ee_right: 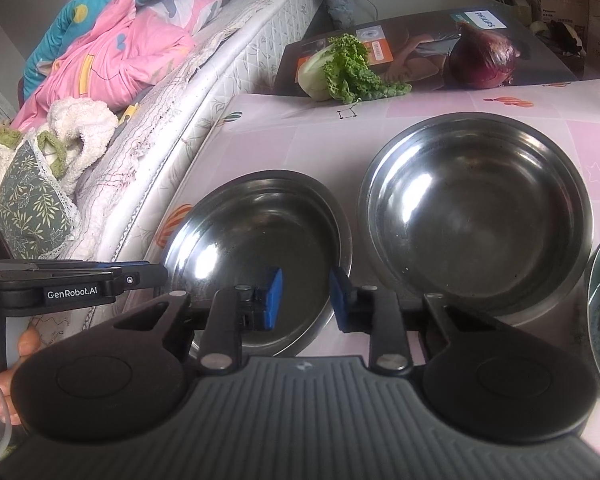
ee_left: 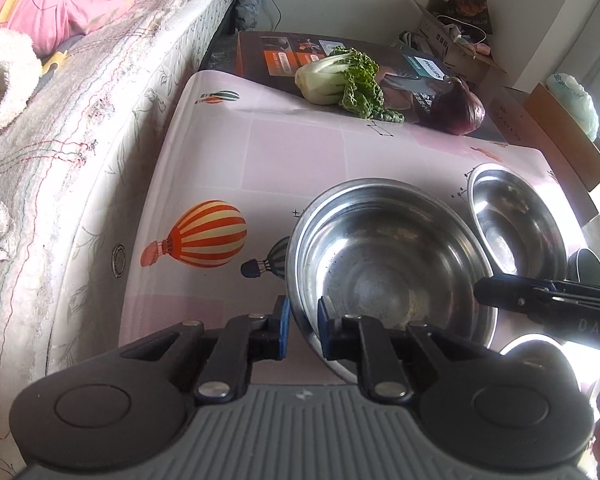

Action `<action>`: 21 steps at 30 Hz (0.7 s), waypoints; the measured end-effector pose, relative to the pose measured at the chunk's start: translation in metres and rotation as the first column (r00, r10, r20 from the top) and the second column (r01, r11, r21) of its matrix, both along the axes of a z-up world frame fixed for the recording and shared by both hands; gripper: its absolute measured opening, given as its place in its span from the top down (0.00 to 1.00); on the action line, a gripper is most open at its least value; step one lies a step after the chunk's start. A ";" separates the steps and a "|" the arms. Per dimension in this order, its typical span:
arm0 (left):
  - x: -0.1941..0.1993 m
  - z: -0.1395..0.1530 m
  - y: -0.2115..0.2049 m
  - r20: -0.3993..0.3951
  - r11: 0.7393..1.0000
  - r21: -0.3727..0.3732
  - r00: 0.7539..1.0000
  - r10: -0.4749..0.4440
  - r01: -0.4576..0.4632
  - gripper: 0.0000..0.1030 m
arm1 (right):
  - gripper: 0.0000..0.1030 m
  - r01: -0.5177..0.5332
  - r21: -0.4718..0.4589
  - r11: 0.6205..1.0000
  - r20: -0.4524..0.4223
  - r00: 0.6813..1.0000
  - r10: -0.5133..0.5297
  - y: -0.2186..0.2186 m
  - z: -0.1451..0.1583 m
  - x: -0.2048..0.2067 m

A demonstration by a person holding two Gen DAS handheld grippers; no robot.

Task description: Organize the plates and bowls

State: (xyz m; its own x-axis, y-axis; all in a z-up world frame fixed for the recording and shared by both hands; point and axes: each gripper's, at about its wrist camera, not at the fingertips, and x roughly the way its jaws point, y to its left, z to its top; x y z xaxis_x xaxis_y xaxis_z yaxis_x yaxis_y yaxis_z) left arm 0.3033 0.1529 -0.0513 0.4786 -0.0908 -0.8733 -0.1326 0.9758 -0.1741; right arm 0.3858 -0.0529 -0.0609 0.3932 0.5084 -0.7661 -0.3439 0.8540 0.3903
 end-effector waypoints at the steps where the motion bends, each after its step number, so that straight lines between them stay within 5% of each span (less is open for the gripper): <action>1: 0.000 -0.001 0.001 -0.005 1.000 -0.007 1.000 0.003 -0.003 0.86 | 0.79 -0.004 0.007 1.000 -0.012 1.000 0.004 0.002 -0.001 0.001; 12: -0.010 0.001 0.012 -0.010 0.997 -0.080 1.000 0.008 -0.009 0.90 | 0.80 -0.083 0.022 0.996 -0.038 0.996 0.084 0.030 0.000 -0.010; 18: -0.013 0.003 0.022 -0.007 0.996 -0.075 0.999 0.036 -0.037 0.89 | 0.77 -0.030 -0.001 1.000 -0.002 1.000 0.030 0.015 0.011 -0.012; 21: -0.011 0.004 0.024 -0.006 0.996 -0.076 0.999 0.041 -0.041 0.78 | 0.76 0.022 0.008 1.000 -0.016 1.000 -0.022 -0.002 0.014 -0.006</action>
